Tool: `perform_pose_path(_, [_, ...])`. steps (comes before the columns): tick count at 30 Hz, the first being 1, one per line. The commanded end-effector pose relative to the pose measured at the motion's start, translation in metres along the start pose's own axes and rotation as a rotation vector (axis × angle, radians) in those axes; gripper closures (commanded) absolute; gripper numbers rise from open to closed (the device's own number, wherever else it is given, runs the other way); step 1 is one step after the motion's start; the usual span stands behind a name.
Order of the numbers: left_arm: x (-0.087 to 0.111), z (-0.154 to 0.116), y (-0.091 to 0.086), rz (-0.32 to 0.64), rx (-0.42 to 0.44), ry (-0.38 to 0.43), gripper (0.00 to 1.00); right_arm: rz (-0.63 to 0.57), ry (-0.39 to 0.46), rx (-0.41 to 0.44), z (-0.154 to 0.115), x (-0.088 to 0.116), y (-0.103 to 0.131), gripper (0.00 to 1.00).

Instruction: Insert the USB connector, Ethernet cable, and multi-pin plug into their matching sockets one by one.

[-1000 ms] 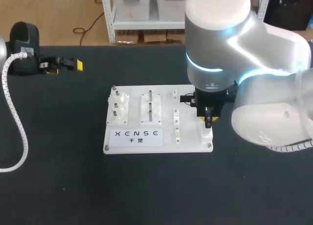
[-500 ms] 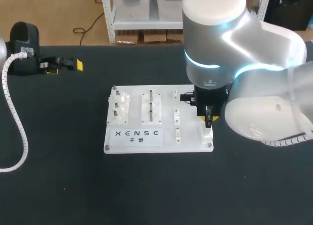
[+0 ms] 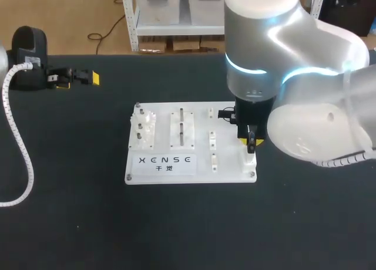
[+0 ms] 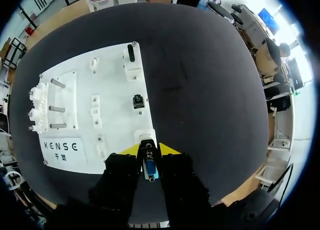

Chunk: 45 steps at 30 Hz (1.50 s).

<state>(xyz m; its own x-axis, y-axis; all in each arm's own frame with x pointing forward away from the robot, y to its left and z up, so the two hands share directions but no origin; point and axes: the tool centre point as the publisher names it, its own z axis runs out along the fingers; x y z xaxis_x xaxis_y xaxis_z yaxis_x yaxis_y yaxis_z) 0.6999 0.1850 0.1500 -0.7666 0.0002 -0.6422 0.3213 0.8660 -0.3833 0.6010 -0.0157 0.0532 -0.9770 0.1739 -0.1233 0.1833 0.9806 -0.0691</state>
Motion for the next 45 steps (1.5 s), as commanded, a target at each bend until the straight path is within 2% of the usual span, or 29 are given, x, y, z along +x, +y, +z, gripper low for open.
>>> perform_pose_path(1, [0.000,0.000,0.000,0.000,0.000,0.000,0.00,0.013,-0.018,-0.006,0.038,0.008,-0.008,1.00])
perform_pose_path(8, [0.000,0.000,0.000,0.000,0.000,0.000,0.00,0.055,0.016,-0.035,0.048,0.013,-0.013,1.00])
perform_pose_path(17, [0.000,0.000,0.000,0.000,0.000,0.000,0.00,0.080,0.018,-0.023,0.053,0.012,-0.012,1.00])
perform_pose_path(18, [0.000,0.000,0.000,0.000,0.000,0.000,0.00,0.081,0.015,-0.021,0.052,0.011,-0.012,0.67])
perform_pose_path(19, [0.000,0.000,0.000,0.000,0.000,0.000,0.00,0.082,0.014,-0.020,0.050,0.009,-0.012,0.06])
perform_pose_path(20, [0.000,0.000,0.000,0.000,0.000,0.000,0.00,0.089,0.007,-0.023,0.049,0.008,-0.012,0.00])
perform_pose_path(37, [0.000,0.000,0.000,0.000,0.000,0.000,0.00,0.065,-0.123,-0.060,-0.016,-0.006,-0.007,0.00])
perform_pose_path(40, [0.000,0.000,0.000,0.000,0.000,0.000,0.00,0.079,-0.157,-0.032,-0.029,-0.008,-0.006,0.00])
perform_pose_path(43, [0.000,0.000,0.000,0.000,0.000,0.000,0.00,0.085,-0.191,0.040,-0.042,-0.010,-0.004,0.00])
perform_pose_path(44, [0.000,0.000,0.000,0.000,0.000,0.000,0.00,0.078,-0.205,0.102,-0.046,-0.011,-0.002,0.00])
perform_pose_path(45, [0.000,0.000,0.000,0.000,0.000,0.000,0.00,0.078,-0.205,0.102,-0.046,-0.011,-0.002,0.00])
